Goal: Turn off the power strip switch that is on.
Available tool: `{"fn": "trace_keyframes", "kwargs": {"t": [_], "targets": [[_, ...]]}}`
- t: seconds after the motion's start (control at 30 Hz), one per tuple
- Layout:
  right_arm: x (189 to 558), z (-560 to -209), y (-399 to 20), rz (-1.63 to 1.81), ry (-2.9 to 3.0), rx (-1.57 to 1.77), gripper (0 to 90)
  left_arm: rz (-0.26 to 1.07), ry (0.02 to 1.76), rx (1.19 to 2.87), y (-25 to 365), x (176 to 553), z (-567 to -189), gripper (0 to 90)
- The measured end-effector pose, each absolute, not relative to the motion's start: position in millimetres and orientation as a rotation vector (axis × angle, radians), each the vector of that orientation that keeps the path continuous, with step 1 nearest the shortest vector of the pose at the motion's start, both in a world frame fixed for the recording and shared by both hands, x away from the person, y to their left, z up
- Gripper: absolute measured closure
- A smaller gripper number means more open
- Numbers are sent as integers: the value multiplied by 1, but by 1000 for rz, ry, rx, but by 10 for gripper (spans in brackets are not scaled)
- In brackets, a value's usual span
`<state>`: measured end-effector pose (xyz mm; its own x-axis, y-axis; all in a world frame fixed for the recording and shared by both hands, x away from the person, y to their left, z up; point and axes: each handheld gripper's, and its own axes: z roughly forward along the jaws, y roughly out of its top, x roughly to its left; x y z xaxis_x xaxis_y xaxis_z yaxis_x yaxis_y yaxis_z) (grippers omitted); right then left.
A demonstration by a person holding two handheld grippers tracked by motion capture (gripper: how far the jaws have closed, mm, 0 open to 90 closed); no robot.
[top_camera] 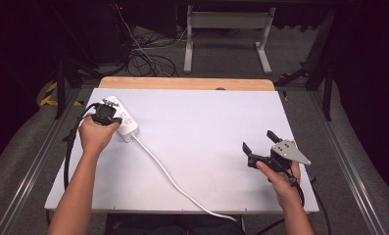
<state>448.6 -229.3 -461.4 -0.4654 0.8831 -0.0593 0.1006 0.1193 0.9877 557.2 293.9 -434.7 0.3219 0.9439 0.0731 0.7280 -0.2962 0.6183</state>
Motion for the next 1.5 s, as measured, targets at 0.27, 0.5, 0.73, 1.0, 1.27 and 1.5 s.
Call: {"fn": "trace_keyframes", "kwargs": {"t": [0.27,0.5,0.73,1.0,1.27,1.5], "targets": [[449,-461,-231,1414,1692,967,40,603,1474,2120,293,559,-444,900],[449,-461,-230,1411,1696,961,40,574,1485,2100,295,560,-444,900],[449,-460,-231,1411,1691,965,40,565,1490,2094,293,560,-446,900],[448,-460,-232,1410,1684,974,40,606,1467,2116,290,559,-447,900],[449,-460,-230,1405,1691,972,40,618,1466,2113,292,558,-448,900],[449,-460,-230,1405,1689,973,39,596,1469,2115,292,559,-447,900]]}}
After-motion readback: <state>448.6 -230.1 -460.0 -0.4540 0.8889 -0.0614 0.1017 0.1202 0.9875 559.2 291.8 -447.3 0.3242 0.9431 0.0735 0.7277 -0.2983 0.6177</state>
